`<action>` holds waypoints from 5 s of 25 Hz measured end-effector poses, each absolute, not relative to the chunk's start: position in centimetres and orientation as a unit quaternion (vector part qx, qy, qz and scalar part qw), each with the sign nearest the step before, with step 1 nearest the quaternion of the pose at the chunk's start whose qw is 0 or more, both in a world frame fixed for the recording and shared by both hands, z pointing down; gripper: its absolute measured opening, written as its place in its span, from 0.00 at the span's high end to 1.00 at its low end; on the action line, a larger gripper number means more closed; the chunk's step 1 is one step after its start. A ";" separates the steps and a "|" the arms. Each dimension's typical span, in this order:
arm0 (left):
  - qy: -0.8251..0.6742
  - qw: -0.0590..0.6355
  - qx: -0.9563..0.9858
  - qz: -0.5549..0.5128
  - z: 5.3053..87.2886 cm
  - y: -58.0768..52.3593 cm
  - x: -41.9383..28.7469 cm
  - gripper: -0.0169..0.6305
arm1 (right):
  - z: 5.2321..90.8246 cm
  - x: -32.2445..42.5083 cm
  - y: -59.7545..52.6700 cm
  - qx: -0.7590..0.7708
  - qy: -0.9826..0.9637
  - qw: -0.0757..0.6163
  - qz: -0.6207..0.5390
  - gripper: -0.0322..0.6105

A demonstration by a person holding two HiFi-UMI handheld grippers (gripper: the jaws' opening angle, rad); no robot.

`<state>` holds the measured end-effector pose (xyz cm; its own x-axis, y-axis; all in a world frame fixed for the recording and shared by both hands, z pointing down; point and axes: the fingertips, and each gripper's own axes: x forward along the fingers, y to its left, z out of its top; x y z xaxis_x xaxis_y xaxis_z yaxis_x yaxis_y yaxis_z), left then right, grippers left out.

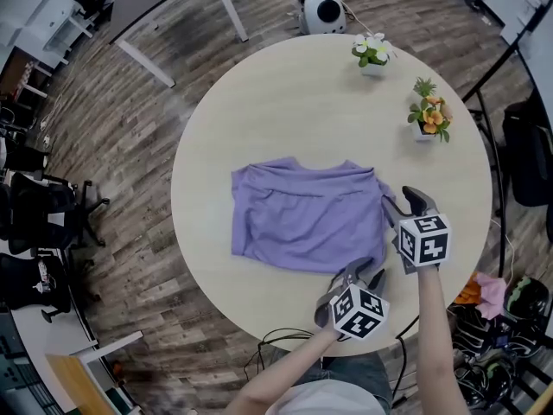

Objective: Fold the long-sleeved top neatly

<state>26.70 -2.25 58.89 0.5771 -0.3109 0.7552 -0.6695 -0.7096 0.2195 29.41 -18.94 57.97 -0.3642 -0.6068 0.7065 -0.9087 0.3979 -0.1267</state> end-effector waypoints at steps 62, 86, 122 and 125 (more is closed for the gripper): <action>-0.293 0.249 0.871 0.306 51.9 -2.7 22.0 0.77 | 55.0 28.5 -16.7 0.533 -0.722 0.221 0.382 0.85; -0.380 0.300 0.848 0.214 48.3 -6.8 3.7 0.77 | 49.0 9.5 -21.1 0.504 -0.769 0.248 0.305 0.85; -0.440 0.466 0.740 0.204 61.1 -6.6 -6.6 0.73 | 61.3 -3.5 -20.8 0.442 -0.779 0.375 0.241 0.75; -0.444 0.457 0.743 0.205 60.4 -6.7 -7.0 0.69 | 60.2 -4.1 -20.6 0.421 -0.796 0.346 0.262 0.57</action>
<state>-6.96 -6.73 60.39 0.5215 -0.4720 0.7108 -0.8472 -0.1877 0.4969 -4.12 -20.58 60.18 -0.4051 -0.4897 0.7721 -0.8526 0.5073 -0.1256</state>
